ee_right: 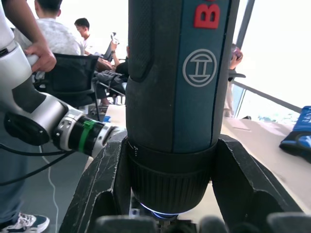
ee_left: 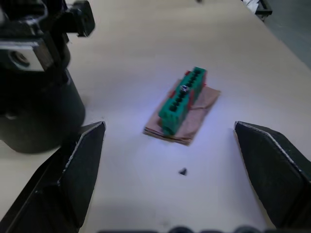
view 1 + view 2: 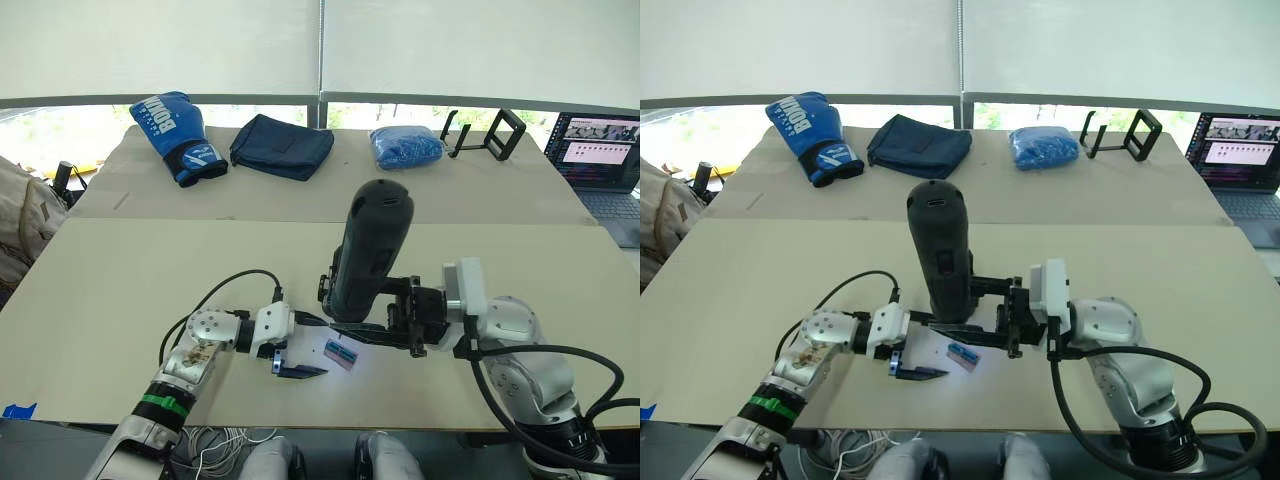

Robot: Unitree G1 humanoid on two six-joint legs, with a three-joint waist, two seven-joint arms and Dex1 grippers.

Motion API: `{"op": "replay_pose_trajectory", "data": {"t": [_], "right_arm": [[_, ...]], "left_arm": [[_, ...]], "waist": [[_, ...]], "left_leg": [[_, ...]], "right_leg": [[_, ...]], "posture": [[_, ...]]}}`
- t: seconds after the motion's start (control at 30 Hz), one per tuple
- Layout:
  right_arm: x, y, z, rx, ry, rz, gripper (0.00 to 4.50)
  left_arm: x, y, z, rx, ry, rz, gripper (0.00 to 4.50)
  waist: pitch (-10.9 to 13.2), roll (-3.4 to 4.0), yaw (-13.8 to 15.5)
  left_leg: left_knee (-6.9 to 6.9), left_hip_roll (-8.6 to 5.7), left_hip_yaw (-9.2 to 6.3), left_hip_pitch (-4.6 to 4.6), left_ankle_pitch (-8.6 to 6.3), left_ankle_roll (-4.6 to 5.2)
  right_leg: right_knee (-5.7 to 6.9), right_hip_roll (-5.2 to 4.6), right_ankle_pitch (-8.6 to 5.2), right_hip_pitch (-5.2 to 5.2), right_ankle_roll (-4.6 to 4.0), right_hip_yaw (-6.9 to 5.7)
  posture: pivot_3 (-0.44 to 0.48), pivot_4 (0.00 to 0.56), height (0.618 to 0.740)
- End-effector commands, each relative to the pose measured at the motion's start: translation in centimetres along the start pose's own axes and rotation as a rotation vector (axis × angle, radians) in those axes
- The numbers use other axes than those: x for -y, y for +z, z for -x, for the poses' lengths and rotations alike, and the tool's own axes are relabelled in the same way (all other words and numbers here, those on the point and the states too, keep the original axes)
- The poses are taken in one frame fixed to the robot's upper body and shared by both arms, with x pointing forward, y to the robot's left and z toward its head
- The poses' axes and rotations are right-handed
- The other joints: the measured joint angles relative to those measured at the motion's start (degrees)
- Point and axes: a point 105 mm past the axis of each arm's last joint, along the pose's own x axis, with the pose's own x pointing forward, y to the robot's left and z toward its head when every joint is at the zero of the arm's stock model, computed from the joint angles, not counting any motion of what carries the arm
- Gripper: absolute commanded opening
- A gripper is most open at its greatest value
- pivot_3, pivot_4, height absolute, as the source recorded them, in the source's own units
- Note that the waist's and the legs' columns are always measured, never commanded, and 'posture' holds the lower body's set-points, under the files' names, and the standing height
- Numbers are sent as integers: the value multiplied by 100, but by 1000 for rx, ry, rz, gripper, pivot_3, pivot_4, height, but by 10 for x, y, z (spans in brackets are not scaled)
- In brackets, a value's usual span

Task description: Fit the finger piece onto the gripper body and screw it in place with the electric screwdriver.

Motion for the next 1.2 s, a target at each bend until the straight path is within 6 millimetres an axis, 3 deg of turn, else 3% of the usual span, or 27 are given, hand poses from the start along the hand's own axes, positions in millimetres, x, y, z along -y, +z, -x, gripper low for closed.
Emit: {"op": "replay_pose_trajectory", "data": {"t": [0.03,0.57,1.2], "right_arm": [[-1,9,-3,43,25,62,1938],[3,-2,-1,23,13,37,1938],[7,-15,3,-4,-28,24,1938]], "left_arm": [[5,-3,-11,-4,-36,-5,4475],[24,-5,-22,16,-105,86,4475],[30,-12,-28,7,-91,110,4475]], "waist": [[0,0,-2],[0,0,-14],[-1,1,-9]], "left_leg": [[1,0,0,0,-1,1],[2,0,-6,14,-2,3],[1,1,-15,35,-4,6]], "right_leg": [[0,0,0,0,0,0],[0,-3,0,15,1,-1],[-3,-16,-1,41,3,-5]], "posture": [[0,150,740],[0,150,740],[0,150,740]]}}
